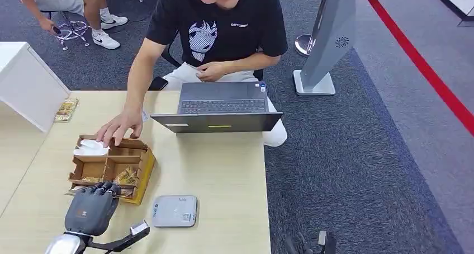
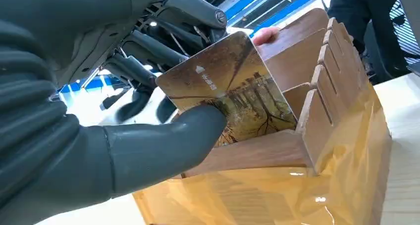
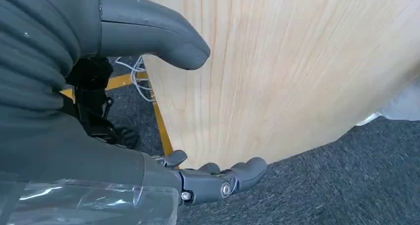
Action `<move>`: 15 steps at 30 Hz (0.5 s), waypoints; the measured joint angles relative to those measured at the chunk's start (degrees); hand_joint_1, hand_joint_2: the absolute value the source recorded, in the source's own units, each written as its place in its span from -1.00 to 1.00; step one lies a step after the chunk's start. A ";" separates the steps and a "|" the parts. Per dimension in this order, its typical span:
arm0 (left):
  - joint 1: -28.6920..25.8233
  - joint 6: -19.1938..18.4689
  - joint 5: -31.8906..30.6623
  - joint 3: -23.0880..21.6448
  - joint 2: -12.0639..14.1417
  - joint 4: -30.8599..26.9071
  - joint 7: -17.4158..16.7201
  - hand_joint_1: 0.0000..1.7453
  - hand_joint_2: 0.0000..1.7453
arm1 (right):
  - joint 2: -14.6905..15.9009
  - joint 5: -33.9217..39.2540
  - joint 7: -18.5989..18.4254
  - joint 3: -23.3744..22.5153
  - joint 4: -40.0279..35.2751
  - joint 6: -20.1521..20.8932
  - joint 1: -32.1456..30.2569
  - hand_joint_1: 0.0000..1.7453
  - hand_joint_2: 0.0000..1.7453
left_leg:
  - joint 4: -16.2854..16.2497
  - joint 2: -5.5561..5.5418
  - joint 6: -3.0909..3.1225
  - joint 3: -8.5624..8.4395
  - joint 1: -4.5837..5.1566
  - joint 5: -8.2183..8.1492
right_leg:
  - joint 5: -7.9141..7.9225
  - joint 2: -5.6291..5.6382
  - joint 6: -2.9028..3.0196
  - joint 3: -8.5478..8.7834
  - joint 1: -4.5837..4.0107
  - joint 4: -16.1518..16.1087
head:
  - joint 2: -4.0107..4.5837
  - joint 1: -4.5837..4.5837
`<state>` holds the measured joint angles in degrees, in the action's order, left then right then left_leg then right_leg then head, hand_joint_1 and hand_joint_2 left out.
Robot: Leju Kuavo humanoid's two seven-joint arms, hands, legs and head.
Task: Pass the card to the sensor for recognition and then transmit it.
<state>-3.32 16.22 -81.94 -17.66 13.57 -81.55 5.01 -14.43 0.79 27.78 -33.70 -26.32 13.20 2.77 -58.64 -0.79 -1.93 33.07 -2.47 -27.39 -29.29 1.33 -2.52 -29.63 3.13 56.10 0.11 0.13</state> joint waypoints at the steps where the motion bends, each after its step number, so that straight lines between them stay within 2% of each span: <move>1: 0.05 0.02 0.02 0.00 0.00 0.00 0.00 1.00 1.00 | 0.00 0.00 0.00 0.07 -0.02 -0.02 0.01 -1.00 1.00 | 0.00 0.00 0.00 0.00 0.00 0.00 | 0.00 0.00 0.00 0.00 0.00 0.00 | -0.02 -0.02; 4: 0.11 0.63 0.02 0.00 0.02 0.00 0.18 1.00 1.00 | 0.00 0.04 0.00 0.39 -0.02 -0.13 0.07 -1.00 1.00 | 0.00 0.00 0.00 0.00 0.00 0.00 | 0.00 0.00 0.00 0.00 0.00 0.00 | -0.02 0.00; 8: 0.22 3.87 0.50 0.02 0.11 -0.61 0.55 1.00 1.00 | 0.07 0.39 0.00 0.59 0.00 -0.09 0.09 -1.00 1.00 | 0.00 -0.01 0.00 0.00 0.00 0.00 | 0.00 0.00 0.00 -0.02 0.00 0.00 | 0.00 -0.02; 15: 1.70 3.82 1.53 0.55 1.01 -4.94 0.96 1.00 1.00 | 0.07 0.98 0.00 0.79 0.00 -0.35 0.10 -1.00 1.00 | 0.00 0.00 0.00 0.00 0.00 0.01 | 0.00 -0.01 0.00 0.00 0.00 0.00 | -0.02 0.00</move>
<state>-1.63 20.04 -80.41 -17.11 14.58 -86.49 5.97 -14.36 1.77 27.78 -32.92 -26.32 12.85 2.88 -58.64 -0.79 -1.93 33.06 -2.47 -27.39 -29.28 1.33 -2.52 -29.63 3.13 56.10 0.09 0.13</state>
